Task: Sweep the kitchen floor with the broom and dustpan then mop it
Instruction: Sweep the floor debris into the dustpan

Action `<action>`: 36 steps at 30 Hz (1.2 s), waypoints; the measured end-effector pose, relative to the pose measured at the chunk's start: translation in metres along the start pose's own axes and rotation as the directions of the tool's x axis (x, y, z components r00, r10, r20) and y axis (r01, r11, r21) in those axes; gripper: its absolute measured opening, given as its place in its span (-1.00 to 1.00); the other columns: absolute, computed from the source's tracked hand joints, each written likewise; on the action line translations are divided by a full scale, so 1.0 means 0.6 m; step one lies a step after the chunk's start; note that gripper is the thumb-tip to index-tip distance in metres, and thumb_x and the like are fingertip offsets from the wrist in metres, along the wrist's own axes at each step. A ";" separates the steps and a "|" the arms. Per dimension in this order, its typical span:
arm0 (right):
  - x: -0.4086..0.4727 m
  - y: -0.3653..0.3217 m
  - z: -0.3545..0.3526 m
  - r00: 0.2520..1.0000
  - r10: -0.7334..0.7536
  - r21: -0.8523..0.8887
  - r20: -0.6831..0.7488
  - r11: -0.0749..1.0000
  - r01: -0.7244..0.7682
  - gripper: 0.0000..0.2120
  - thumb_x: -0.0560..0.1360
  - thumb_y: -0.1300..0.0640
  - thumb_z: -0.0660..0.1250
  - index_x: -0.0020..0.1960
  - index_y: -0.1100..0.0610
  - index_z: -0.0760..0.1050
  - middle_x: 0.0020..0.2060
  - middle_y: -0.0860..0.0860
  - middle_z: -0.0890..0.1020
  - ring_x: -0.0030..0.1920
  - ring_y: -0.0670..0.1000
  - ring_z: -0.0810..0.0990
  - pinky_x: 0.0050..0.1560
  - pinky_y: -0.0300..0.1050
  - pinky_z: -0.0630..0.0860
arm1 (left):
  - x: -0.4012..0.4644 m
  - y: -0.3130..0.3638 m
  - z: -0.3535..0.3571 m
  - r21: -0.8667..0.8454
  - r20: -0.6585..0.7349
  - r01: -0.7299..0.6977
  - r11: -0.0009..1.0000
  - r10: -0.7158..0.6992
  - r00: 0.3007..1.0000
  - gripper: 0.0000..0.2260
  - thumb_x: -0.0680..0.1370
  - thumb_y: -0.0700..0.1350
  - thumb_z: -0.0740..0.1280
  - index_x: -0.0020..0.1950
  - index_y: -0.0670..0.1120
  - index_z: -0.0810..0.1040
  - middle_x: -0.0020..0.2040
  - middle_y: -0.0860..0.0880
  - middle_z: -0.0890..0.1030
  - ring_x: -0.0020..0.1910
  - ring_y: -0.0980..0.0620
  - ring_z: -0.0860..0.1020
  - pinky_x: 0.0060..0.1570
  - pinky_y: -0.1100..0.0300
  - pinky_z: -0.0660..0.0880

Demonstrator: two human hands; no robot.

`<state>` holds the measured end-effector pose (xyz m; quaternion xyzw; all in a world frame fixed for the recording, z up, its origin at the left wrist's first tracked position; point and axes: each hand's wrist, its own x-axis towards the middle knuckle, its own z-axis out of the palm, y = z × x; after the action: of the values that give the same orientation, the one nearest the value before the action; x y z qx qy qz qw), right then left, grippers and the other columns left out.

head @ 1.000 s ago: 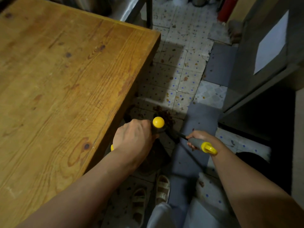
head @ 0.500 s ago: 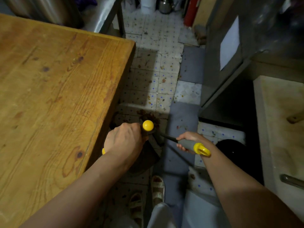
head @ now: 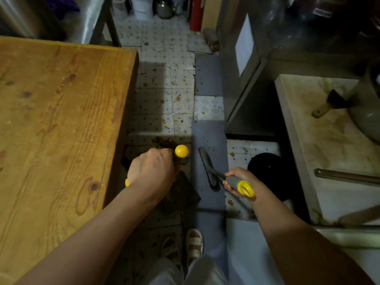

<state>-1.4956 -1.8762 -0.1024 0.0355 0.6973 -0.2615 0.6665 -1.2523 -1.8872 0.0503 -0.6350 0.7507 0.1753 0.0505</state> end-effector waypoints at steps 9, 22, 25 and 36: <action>0.080 0.087 -0.047 0.985 -0.044 0.136 -0.164 0.988 0.066 -0.95 0.49 0.36 0.20 -0.10 0.27 0.33 -0.14 0.19 0.37 -0.33 0.10 0.41 -0.65 -0.25 0.42 | -0.003 0.021 0.028 0.043 -0.010 -0.047 0.998 0.048 0.999 -0.79 0.56 0.05 0.27 0.13 0.00 0.50 0.00 -0.05 0.58 -0.01 -0.10 0.57 -0.19 0.13 0.39; 0.097 0.126 0.052 0.994 -0.019 0.027 -0.112 0.999 0.022 -0.93 0.43 0.31 0.30 -0.11 0.23 0.41 -0.27 0.13 0.50 -0.25 0.08 0.54 -0.29 -0.11 0.51 | -0.012 0.005 0.029 0.058 0.022 0.008 0.998 -0.009 1.000 -0.71 0.56 0.14 0.25 0.16 -0.01 0.49 0.04 -0.07 0.58 0.04 -0.10 0.57 -0.09 0.12 0.44; 0.099 0.116 0.075 0.998 -0.009 0.063 -0.066 0.998 0.013 -0.93 0.46 0.33 0.26 -0.19 0.24 0.41 -0.31 0.16 0.48 -0.39 0.08 0.51 -0.58 -0.25 0.44 | -0.014 -0.002 0.029 0.048 0.012 0.011 0.999 -0.011 1.000 -0.72 0.56 0.14 0.24 0.14 0.00 0.49 0.02 -0.06 0.59 0.02 -0.10 0.57 -0.08 0.12 0.44; 0.062 0.052 0.099 0.998 -0.048 0.121 0.042 0.992 0.042 -0.96 0.50 0.34 0.24 -0.11 0.27 0.38 -0.27 0.21 0.44 -0.40 0.10 0.48 -0.64 -0.28 0.40 | 0.002 -0.013 0.008 0.065 -0.008 0.035 0.997 -0.035 0.999 -0.72 0.56 0.16 0.24 0.09 -0.01 0.50 0.00 -0.06 0.59 0.02 -0.11 0.56 -0.16 0.15 0.35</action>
<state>-1.4333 -1.8849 -0.1463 0.0537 0.6658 -0.3186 0.6725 -1.2455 -1.8879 0.0439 -0.6465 0.7450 0.1477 0.0716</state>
